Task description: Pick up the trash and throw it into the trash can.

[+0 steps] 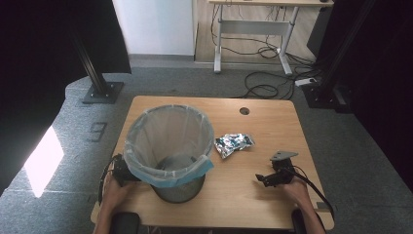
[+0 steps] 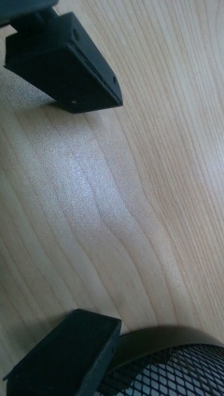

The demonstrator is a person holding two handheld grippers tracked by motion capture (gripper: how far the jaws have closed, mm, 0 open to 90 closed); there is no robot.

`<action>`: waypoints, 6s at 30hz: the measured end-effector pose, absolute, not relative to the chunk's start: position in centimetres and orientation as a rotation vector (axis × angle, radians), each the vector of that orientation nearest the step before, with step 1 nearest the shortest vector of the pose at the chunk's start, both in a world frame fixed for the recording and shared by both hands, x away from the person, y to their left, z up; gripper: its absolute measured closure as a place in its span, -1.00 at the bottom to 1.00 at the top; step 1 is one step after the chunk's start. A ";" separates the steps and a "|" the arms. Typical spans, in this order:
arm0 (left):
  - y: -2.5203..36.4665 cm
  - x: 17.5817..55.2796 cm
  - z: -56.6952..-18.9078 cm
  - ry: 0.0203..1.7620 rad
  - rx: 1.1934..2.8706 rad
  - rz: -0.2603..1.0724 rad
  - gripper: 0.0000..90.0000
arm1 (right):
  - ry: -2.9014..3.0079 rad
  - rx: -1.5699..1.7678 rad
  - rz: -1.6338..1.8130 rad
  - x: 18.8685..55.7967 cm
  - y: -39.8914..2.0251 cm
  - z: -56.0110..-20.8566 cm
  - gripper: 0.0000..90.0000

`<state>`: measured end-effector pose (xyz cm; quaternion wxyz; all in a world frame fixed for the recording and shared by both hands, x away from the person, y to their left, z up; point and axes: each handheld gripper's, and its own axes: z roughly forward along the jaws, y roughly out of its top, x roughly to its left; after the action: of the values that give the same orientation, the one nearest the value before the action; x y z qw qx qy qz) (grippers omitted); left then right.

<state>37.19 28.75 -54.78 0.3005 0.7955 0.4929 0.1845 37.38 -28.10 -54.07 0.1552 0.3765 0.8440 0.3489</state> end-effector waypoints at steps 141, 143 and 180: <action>28.7 37.2 -54.8 1.308 2.110 0.490 -1.00 | 2.467 1.017 1.044 44.5 -20.6 -25.6 0.85; 28.7 37.2 -54.8 1.308 2.111 0.490 -1.00 | 2.463 1.013 1.049 44.5 -20.5 -24.8 0.85; 28.7 37.2 -54.8 1.312 2.110 0.489 -1.00 | 2.556 0.689 1.151 41.9 -9.2 -16.5 0.84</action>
<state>37.16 28.71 -54.76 0.3002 0.7949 0.4942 0.1841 41.86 -9.21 -16.49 0.1274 0.2367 0.8782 0.3955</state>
